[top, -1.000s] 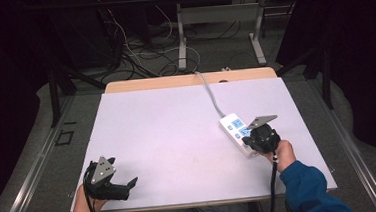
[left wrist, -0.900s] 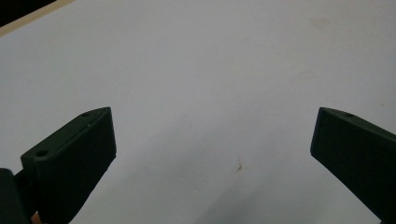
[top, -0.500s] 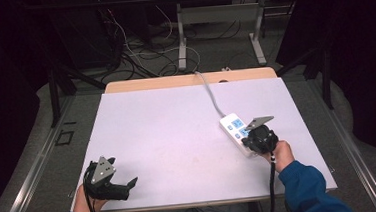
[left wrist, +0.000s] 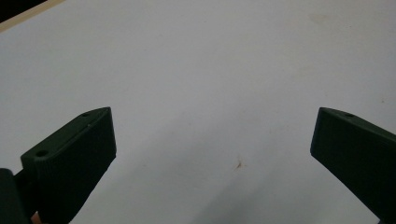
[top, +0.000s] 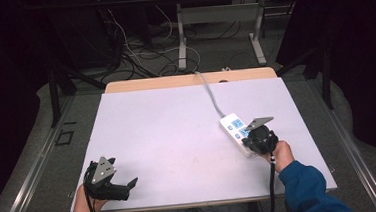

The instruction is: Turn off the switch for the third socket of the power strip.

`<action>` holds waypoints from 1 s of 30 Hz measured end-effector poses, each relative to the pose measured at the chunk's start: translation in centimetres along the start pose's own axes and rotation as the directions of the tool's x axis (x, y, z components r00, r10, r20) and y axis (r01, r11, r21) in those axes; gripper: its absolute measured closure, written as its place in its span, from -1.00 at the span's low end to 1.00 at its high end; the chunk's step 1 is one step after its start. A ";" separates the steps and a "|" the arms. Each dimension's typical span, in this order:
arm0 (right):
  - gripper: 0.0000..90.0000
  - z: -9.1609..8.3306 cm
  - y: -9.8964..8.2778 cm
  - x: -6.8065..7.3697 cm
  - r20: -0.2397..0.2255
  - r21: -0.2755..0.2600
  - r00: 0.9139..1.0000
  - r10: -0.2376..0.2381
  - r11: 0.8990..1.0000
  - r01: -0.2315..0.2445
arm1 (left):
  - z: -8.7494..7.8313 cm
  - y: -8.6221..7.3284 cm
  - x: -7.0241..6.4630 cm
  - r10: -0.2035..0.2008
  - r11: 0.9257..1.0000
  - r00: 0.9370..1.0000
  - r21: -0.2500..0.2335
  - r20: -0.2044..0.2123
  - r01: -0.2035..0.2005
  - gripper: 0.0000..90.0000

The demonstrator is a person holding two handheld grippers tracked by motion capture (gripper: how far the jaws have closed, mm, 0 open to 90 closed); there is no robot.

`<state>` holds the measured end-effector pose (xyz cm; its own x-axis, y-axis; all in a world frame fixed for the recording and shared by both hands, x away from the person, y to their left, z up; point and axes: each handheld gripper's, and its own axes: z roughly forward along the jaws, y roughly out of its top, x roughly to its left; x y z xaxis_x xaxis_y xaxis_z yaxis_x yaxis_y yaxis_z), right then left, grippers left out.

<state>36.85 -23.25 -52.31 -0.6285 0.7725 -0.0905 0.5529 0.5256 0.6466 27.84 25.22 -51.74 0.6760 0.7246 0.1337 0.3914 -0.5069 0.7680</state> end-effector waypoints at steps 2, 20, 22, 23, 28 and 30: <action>1.00 0.0 0.0 0.0 0.002 0.002 1.000 0.001 1.000 -0.001 | 0.0 0.0 -0.1 -0.007 1.000 1.000 0.002 0.006 0.007 -1.00; 1.00 0.0 0.0 0.2 0.019 0.006 1.000 -0.012 1.000 0.012 | 0.0 0.0 0.0 0.001 1.000 1.000 0.003 -0.001 -0.001 -0.99; 1.00 0.0 0.0 0.1 0.019 0.003 1.000 -0.007 1.000 0.007 | 0.0 0.0 0.0 -0.003 1.000 1.000 0.001 0.002 0.003 -0.99; 1.00 0.0 0.0 0.2 0.016 0.004 1.000 -0.007 1.000 0.007 | 0.0 0.0 0.0 0.004 1.000 1.000 0.002 -0.003 -0.004 -1.00; 1.00 0.0 -0.1 0.1 0.019 0.000 1.000 -0.005 1.000 0.005 | 0.0 0.0 0.0 0.002 1.000 1.000 0.000 0.000 -0.002 -1.00; 1.00 0.0 -0.1 0.1 0.019 -0.003 1.000 -0.010 1.000 0.010 | 0.0 0.0 0.0 0.001 1.000 1.000 0.004 0.001 -0.001 -0.99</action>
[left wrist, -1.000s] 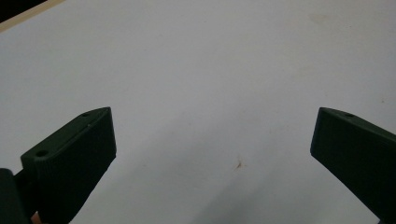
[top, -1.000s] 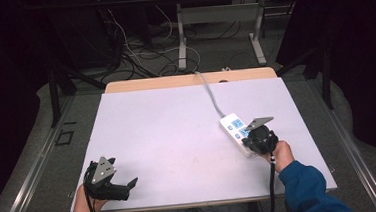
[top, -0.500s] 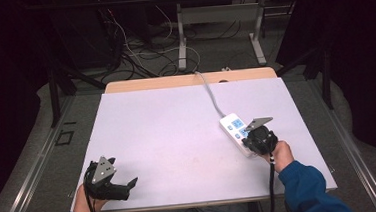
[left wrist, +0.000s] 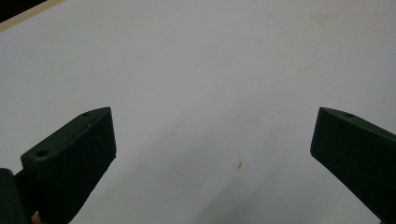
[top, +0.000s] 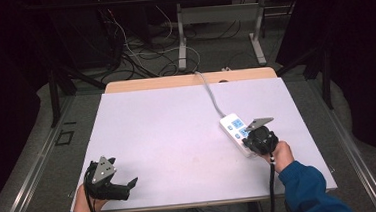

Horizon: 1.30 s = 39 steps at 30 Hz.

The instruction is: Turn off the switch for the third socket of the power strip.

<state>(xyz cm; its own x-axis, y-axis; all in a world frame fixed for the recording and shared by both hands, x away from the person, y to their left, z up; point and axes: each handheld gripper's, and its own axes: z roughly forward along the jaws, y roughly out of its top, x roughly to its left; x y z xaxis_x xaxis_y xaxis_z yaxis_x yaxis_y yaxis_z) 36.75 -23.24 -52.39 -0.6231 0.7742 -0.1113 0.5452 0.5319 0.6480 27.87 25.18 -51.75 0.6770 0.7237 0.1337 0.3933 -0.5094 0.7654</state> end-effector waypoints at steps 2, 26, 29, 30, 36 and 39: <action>1.00 0.0 0.0 0.1 -0.002 0.001 1.000 0.011 1.000 -0.011 | 0.0 0.0 0.0 0.004 1.000 1.000 0.002 0.000 -0.004 -1.00; 1.00 0.0 -0.1 0.3 0.015 0.000 1.000 0.002 1.000 -0.002 | 0.0 0.0 0.1 0.007 1.000 1.000 0.002 0.000 -0.007 -0.99; 1.00 0.0 -0.1 0.3 0.011 0.005 1.000 -0.002 1.000 0.002 | 0.0 0.0 0.1 0.008 1.000 1.000 0.002 -0.001 -0.008 -1.00; 1.00 0.0 -0.1 0.3 0.012 0.001 1.000 -0.002 1.000 0.002 | 0.1 0.0 0.1 0.007 1.000 1.000 -0.004 -0.004 -0.007 -0.99; 1.00 0.1 -0.1 0.3 0.013 0.001 1.000 0.009 1.000 -0.009 | 0.0 0.0 0.0 0.001 1.000 1.000 0.000 0.003 -0.001 -0.99; 1.00 0.0 -0.1 0.3 0.010 0.000 1.000 0.016 1.000 -0.016 | 0.0 0.0 0.0 -0.005 1.000 1.000 -0.003 0.005 0.005 -1.00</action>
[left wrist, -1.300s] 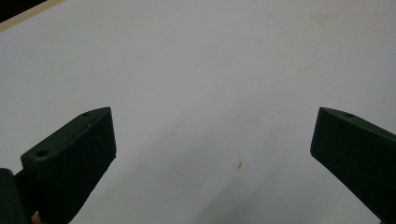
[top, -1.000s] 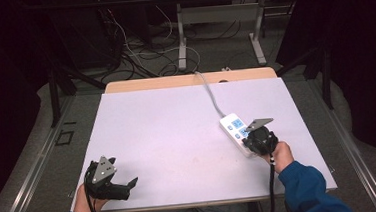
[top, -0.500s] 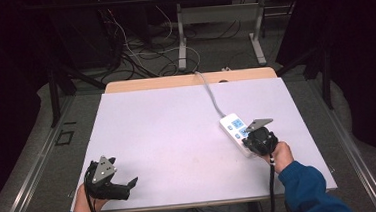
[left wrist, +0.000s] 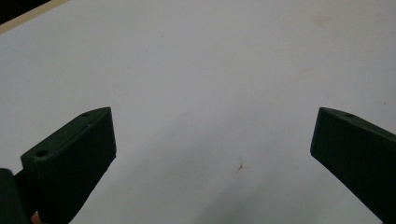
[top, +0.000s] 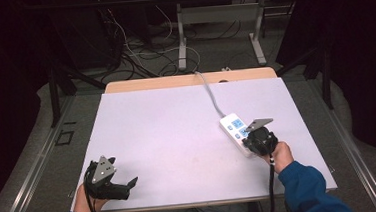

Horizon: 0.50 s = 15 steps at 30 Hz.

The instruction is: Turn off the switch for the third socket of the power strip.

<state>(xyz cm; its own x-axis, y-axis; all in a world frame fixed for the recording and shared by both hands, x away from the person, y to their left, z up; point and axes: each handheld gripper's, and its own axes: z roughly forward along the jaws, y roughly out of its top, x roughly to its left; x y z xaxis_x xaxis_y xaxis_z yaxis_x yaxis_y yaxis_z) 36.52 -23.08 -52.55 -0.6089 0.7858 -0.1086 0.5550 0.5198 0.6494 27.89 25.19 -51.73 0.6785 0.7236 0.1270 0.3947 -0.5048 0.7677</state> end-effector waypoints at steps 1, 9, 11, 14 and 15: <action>1.00 0.0 0.0 0.0 0.002 0.001 1.000 -0.001 1.000 0.001 | 0.0 0.0 0.0 -0.001 1.000 1.000 0.000 0.001 0.001 -1.00; 1.00 -0.1 -0.1 -0.1 -0.009 -0.009 1.000 -0.002 1.000 0.002 | 0.0 0.0 0.0 -0.001 1.000 1.000 0.000 -0.001 0.001 -1.00; 1.00 0.0 -0.1 -0.1 -0.007 -0.009 1.000 -0.003 1.000 0.003 | 0.0 0.0 0.0 0.000 1.000 1.000 0.002 0.000 0.000 -0.99; 1.00 0.0 -0.1 -0.1 -0.009 -0.009 1.000 0.001 1.000 -0.001 | 0.0 0.0 0.0 -0.005 1.000 1.000 0.000 -0.001 0.005 -1.00; 1.00 -0.1 -0.2 -0.2 -0.009 -0.009 1.000 0.001 1.000 -0.001 | 0.0 0.0 0.0 -0.005 1.000 1.000 0.000 0.000 0.005 -1.00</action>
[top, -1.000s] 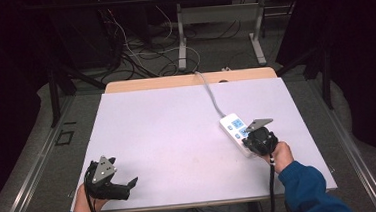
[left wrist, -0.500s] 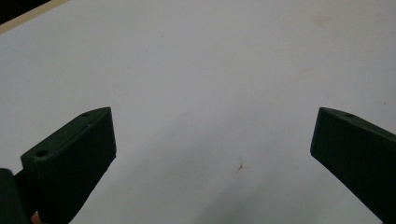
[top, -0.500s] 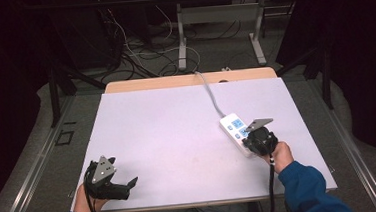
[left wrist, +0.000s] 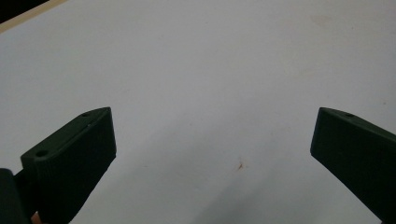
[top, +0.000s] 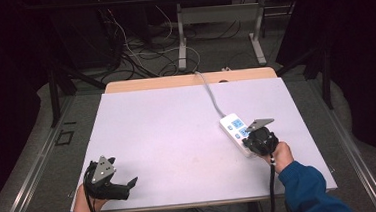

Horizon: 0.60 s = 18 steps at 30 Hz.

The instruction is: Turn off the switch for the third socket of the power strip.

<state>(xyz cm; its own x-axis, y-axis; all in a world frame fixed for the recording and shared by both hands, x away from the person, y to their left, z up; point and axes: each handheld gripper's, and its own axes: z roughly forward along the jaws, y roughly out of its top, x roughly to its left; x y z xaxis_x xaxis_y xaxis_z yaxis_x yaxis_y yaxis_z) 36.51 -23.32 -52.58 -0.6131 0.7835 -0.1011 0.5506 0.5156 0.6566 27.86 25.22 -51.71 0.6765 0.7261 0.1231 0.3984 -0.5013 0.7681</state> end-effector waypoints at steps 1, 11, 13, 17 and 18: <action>1.00 0.0 0.0 0.0 -0.004 -0.001 1.000 0.004 1.000 -0.004 | 0.0 0.0 0.0 0.000 1.000 1.000 0.000 -0.001 0.000 -1.00; 1.00 0.0 0.0 0.1 0.003 -0.005 1.000 0.007 1.000 -0.007 | 0.0 0.0 0.0 -0.003 1.000 1.000 -0.002 0.002 0.003 -1.00; 1.00 0.0 0.0 0.0 0.007 -0.005 1.000 0.007 1.000 -0.007 | 0.0 0.0 0.0 0.000 1.000 1.000 0.002 0.001 0.000 -1.00; 1.00 -0.1 0.0 0.1 0.003 0.004 1.000 0.007 1.000 -0.007 | 0.0 0.0 0.0 -0.003 1.000 1.000 -0.002 0.003 0.003 -1.00; 1.00 0.0 0.0 0.1 0.003 -0.007 1.000 0.005 1.000 -0.005 | 0.0 0.0 0.0 -0.003 1.000 1.000 -0.003 0.002 0.003 -1.00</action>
<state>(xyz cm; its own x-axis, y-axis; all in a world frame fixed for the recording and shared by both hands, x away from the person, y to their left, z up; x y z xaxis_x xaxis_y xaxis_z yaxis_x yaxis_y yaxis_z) 36.45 -23.25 -52.63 -0.6083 0.7874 -0.1001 0.5500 0.5091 0.6620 27.88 25.23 -51.73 0.6767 0.7265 0.1199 0.3980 -0.4980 0.7705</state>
